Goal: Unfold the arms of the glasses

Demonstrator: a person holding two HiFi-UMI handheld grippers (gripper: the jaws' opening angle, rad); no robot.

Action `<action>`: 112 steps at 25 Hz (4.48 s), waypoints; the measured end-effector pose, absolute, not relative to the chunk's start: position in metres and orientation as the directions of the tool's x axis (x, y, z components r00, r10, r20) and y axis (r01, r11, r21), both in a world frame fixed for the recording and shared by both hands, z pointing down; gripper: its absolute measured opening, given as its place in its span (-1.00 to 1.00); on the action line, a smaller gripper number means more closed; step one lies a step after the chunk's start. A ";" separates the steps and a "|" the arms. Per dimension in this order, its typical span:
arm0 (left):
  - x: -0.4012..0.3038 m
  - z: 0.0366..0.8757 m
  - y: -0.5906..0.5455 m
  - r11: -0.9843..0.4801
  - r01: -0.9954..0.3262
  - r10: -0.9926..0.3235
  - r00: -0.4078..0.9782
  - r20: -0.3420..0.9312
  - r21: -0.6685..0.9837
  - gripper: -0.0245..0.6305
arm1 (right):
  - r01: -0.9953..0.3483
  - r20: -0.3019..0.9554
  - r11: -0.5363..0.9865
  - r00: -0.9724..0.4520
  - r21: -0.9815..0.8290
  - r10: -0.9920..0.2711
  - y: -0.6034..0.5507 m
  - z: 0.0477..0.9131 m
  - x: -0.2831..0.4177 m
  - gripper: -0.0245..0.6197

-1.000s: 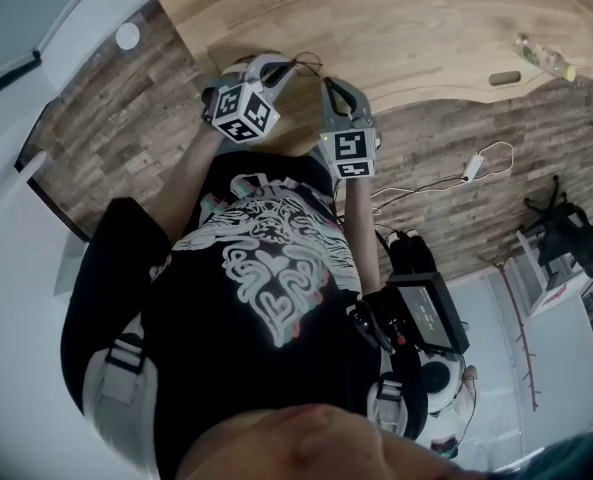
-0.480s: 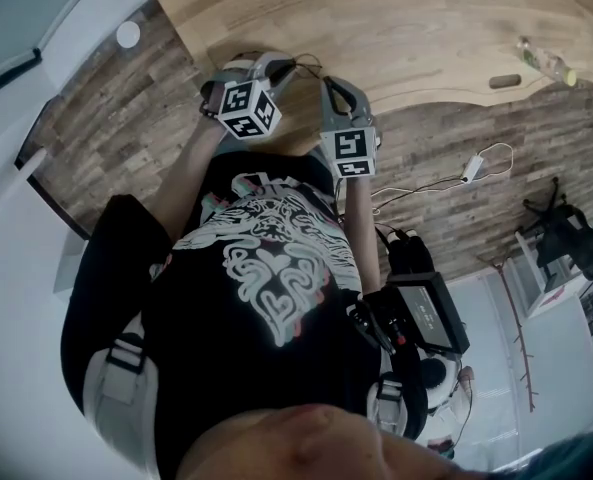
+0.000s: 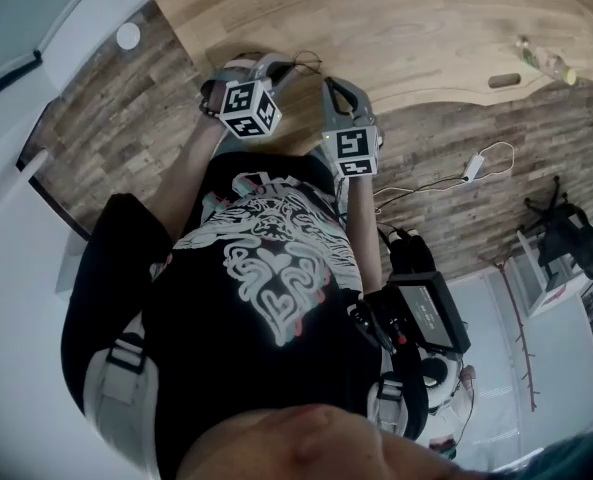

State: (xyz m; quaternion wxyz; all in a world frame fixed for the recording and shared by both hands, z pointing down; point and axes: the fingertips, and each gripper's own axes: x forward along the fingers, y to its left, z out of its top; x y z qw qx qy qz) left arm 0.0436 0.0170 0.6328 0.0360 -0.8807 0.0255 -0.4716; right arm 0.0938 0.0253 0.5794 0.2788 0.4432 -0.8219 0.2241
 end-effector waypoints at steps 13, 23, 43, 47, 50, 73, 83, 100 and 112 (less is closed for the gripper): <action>0.040 0.628 0.023 -0.995 0.063 -0.033 0.560 0.828 -0.083 -0.94 | -0.822 0.668 0.559 -0.477 -0.110 -0.571 0.027 0.577 0.082 -0.92; 0.032 0.619 0.048 -0.958 0.280 0.118 0.582 0.804 -0.063 -0.94 | -0.703 0.703 0.709 -0.531 -0.054 -0.473 0.040 0.576 0.071 -0.92; 0.018 0.627 0.074 -0.885 0.466 0.262 0.535 0.803 -0.022 -0.94 | -0.409 0.766 0.913 -0.585 0.007 -0.268 0.062 0.609 0.031 -0.92; 0.015 0.627 0.073 -0.890 0.456 0.272 0.554 0.787 -0.012 -0.94 | -0.411 0.759 0.911 -0.598 -0.014 -0.258 0.061 0.611 0.029 -0.92; 0.013 0.625 0.071 -0.889 0.457 0.281 0.561 0.779 -0.009 -0.94 | -0.411 0.747 0.911 -0.616 -0.033 -0.251 0.059 0.609 0.028 -0.92; 0.010 0.627 0.054 -0.885 0.458 0.208 0.547 0.811 -0.082 -0.79 | -0.367 0.782 0.929 -0.591 -0.041 -0.199 0.060 0.612 0.031 -0.92; 0.000 0.622 0.059 -0.897 0.440 0.224 0.539 0.812 -0.044 -0.78 | -0.377 0.787 0.925 -0.585 -0.047 -0.198 0.059 0.613 0.029 -0.92; 0.012 0.618 0.071 -0.902 0.430 0.248 0.478 0.843 0.021 -0.78 | -0.379 0.797 0.925 -0.569 -0.035 -0.203 0.060 0.615 0.025 -0.92; 0.009 0.599 0.058 -0.929 0.370 0.199 0.554 0.808 -0.025 -0.93 | -0.390 0.793 0.920 -0.571 -0.034 -0.212 0.058 0.616 0.028 -0.92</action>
